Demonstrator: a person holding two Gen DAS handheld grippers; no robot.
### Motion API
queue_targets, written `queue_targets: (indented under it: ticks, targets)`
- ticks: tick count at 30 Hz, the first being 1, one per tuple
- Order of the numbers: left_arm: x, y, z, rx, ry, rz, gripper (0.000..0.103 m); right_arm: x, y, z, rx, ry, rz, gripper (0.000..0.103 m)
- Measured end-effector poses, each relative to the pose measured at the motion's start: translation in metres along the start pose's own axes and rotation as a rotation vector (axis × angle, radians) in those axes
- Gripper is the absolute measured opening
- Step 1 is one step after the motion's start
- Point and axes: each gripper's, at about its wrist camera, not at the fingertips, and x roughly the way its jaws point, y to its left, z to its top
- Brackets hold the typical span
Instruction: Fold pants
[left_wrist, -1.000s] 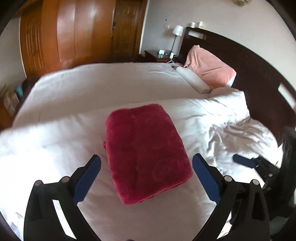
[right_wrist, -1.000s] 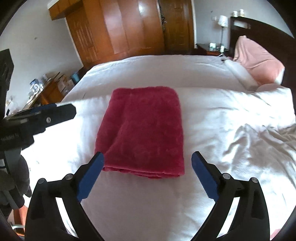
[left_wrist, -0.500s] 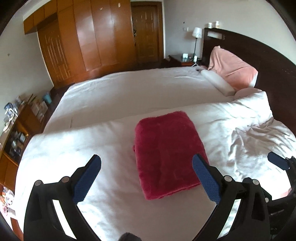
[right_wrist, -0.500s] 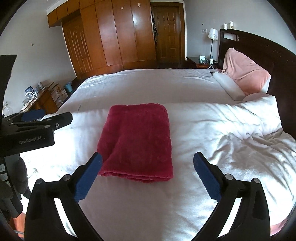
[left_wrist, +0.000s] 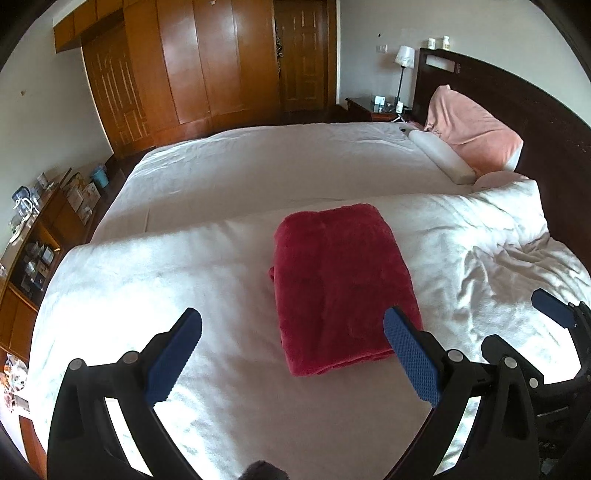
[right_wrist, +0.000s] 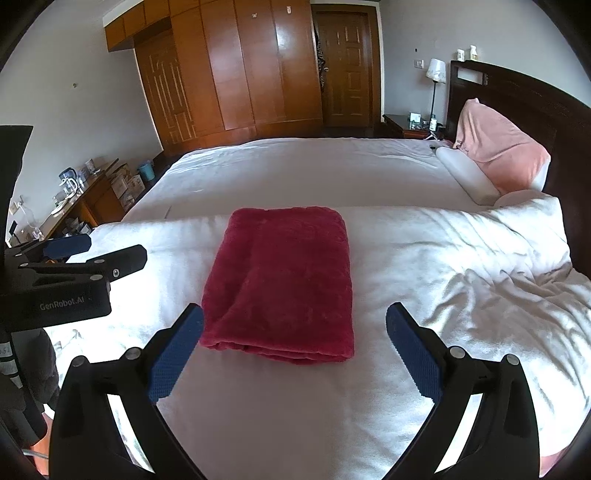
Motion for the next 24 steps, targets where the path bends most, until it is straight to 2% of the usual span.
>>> queue_targets:
  ticks: [16, 24]
  targets:
    - [0.015, 0.0, -0.001, -0.043, 0.068, -0.028, 0.098, 0.011, -0.004, 0.01, -0.033, 0.002, 0.028, 0.1]
    - [0.025, 0.001, 0.001, -0.036, 0.082, -0.018, 0.098, 0.021, -0.005, 0.015, -0.033, 0.011, 0.031, 0.1]
